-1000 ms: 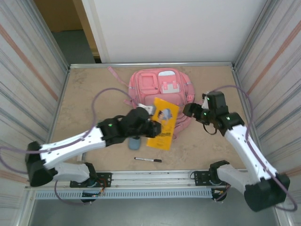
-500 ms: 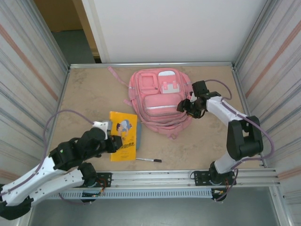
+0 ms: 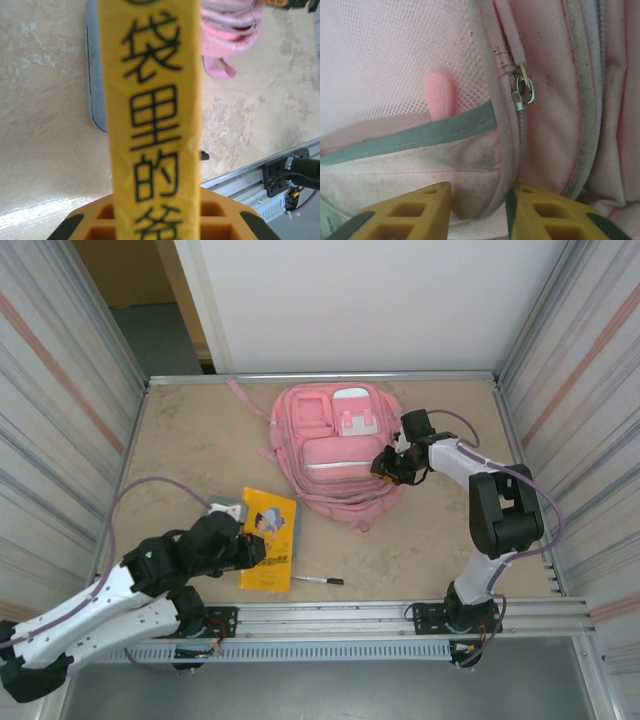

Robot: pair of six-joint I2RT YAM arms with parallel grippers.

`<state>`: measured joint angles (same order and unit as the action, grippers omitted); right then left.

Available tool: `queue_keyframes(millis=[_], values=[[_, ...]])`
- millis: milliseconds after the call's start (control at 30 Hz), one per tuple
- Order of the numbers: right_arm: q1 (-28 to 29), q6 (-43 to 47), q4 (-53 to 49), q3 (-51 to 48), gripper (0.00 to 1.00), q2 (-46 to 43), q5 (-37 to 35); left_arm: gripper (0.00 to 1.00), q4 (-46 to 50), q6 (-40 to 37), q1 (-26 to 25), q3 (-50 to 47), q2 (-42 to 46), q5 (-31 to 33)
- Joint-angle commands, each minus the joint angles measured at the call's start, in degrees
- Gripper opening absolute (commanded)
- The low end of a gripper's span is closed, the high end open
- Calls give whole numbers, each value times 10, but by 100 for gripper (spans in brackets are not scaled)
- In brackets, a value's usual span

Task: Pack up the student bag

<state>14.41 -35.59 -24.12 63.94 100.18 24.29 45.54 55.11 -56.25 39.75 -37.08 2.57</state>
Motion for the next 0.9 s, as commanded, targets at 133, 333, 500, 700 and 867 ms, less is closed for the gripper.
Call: queue_keyframes(millis=[133,333,500,700,867], values=[[-16,-105,115,-25,0,-74,110,0,-100,-22,-1,20,-53,-46],[-13,-147,71,52,0,-160,84,0,-183,-28,0,16,-99,-83],[-3,-176,71,104,0,-193,42,0,-277,-11,-7,6,-134,-109],[20,-200,61,157,0,-177,28,0,-420,5,-31,-20,-184,-139],[47,-200,49,180,0,-171,19,0,-503,2,-55,-16,-271,-118]])
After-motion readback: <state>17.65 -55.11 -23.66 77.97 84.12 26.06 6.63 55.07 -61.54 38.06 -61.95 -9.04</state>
